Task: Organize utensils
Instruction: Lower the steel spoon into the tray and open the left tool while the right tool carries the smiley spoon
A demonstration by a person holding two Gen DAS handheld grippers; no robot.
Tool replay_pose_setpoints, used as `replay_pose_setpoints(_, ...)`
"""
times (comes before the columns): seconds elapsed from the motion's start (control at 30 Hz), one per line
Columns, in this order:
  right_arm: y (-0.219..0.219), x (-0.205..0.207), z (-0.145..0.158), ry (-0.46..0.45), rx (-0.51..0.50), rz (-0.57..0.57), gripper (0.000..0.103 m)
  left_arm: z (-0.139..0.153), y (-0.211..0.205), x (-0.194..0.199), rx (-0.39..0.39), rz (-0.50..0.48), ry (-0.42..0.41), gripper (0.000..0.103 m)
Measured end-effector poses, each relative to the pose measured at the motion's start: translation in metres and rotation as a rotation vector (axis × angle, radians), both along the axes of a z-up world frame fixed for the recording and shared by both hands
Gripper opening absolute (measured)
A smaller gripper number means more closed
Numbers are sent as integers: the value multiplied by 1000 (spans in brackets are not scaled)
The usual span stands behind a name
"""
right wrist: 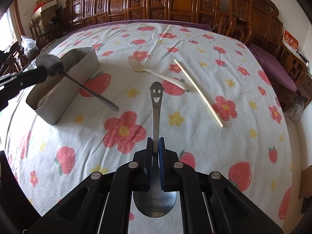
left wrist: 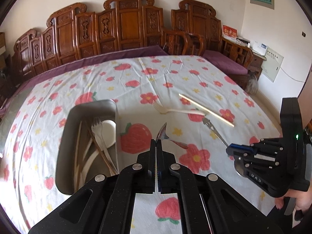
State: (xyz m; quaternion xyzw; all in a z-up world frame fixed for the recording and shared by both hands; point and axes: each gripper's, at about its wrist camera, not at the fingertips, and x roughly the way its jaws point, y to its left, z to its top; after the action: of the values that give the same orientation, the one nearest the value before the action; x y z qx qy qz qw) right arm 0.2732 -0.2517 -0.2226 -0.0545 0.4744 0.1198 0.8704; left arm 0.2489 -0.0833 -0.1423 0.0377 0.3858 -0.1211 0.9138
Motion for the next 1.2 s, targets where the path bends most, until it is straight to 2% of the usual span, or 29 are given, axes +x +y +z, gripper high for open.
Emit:
replay_pose_setpoints(0.37,31,5,33,-54,33,44,7,43,49,3,-19,97,-92,0)
replay_pose_setpoints(0.53,51,14,52,-80,66,65,7,49,77,6,-5,148,-105,0)
replay_pose_setpoints(0.9,107,20,70,-96,93,143,7,26,128,16,11,263,-109,0)
replay_pose_setpoints(1.2,138,31,70,-83,99,182,7,0,145,25,-8,297,-100,0)
